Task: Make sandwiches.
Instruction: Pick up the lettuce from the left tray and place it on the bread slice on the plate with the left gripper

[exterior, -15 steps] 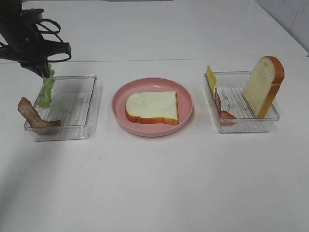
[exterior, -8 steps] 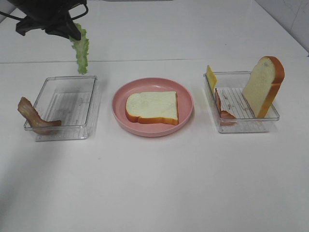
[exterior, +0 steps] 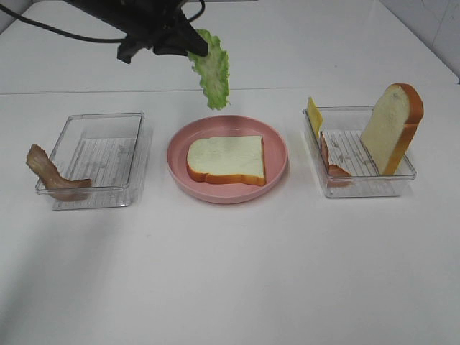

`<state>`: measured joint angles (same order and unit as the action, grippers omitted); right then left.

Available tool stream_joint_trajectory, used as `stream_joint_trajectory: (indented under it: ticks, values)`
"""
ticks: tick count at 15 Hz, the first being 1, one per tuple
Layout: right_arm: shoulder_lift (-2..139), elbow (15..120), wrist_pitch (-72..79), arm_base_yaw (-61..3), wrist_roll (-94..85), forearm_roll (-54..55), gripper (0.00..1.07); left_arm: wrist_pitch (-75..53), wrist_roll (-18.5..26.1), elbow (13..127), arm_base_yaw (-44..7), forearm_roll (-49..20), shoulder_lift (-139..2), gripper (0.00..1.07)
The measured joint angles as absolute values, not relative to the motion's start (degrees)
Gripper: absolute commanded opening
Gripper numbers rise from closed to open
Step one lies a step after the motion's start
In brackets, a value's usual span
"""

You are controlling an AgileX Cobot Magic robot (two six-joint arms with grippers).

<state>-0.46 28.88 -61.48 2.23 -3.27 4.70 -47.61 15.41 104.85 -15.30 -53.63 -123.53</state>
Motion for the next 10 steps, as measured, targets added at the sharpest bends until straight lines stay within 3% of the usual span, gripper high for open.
stream_joint_trajectory:
  ticks: [7, 10]
  values:
    - [-0.46, 28.88, -61.48, 2.23, -3.27, 4.70, 0.80, -47.56, 16.84, 104.85, -21.49, -57.12, -131.15, 0.00]
    - [-0.46, 28.88, -61.48, 2.23, -3.27, 4.70, 0.80, -47.56, 13.92, 104.85, -21.43, -49.16, -132.64, 0.00]
